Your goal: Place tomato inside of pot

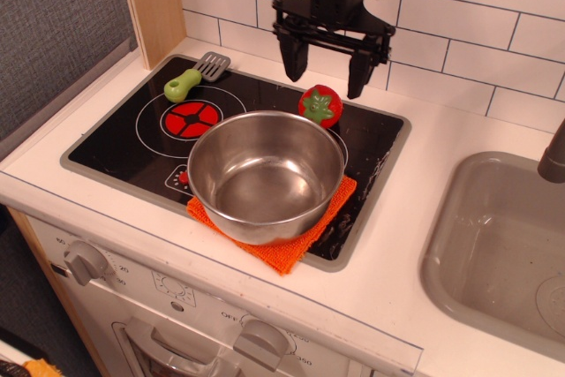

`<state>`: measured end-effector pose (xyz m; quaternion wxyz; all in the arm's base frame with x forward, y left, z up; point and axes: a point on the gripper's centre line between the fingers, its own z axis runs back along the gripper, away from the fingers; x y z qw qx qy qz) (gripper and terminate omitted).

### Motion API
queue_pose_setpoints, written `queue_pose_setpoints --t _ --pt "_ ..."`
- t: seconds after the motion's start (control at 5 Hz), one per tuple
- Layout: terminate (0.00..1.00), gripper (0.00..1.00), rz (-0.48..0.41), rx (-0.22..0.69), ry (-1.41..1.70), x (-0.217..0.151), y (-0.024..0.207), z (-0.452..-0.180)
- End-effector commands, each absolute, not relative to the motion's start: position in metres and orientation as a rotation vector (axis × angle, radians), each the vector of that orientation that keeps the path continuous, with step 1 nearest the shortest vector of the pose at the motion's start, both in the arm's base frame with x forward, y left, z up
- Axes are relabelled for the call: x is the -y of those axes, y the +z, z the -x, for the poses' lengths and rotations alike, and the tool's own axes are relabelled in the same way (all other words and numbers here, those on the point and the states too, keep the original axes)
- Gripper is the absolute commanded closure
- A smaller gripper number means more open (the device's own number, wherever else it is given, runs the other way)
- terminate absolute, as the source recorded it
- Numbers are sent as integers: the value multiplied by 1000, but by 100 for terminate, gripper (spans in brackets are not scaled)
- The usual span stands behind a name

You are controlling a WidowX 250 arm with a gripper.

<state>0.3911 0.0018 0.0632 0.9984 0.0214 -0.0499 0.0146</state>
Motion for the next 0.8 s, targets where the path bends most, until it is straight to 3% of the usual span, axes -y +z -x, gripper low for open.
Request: queue_pose_setpoints --t 0.0,0.4,0.6 --pt "0 0 -87 107 49 -8 54 -409" --pt "0 0 -80 83 64 -7 39 -410" --pt "0 100 -64 112 48 -5 51 -408"
